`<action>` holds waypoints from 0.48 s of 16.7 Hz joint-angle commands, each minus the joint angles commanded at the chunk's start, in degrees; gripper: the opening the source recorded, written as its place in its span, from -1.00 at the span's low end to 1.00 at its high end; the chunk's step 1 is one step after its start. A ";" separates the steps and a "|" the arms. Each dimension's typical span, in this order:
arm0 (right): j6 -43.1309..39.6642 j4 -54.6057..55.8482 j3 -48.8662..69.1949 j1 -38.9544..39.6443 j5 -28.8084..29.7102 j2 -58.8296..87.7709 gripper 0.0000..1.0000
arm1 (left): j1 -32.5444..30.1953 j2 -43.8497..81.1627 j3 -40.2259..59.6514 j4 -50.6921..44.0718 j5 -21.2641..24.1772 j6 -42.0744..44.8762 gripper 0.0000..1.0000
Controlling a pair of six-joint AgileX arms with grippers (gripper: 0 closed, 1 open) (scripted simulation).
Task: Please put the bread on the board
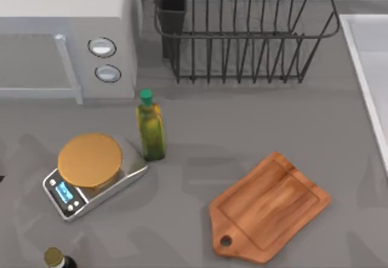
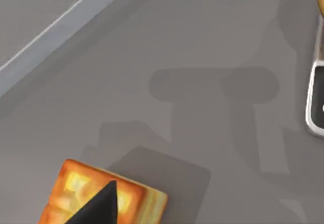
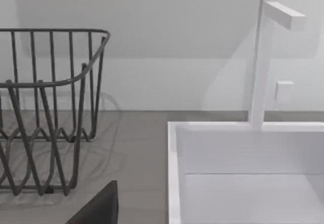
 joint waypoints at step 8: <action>0.00 0.00 0.00 0.00 0.00 0.00 1.00 | 16.75 45.70 26.35 -25.69 21.76 45.89 1.00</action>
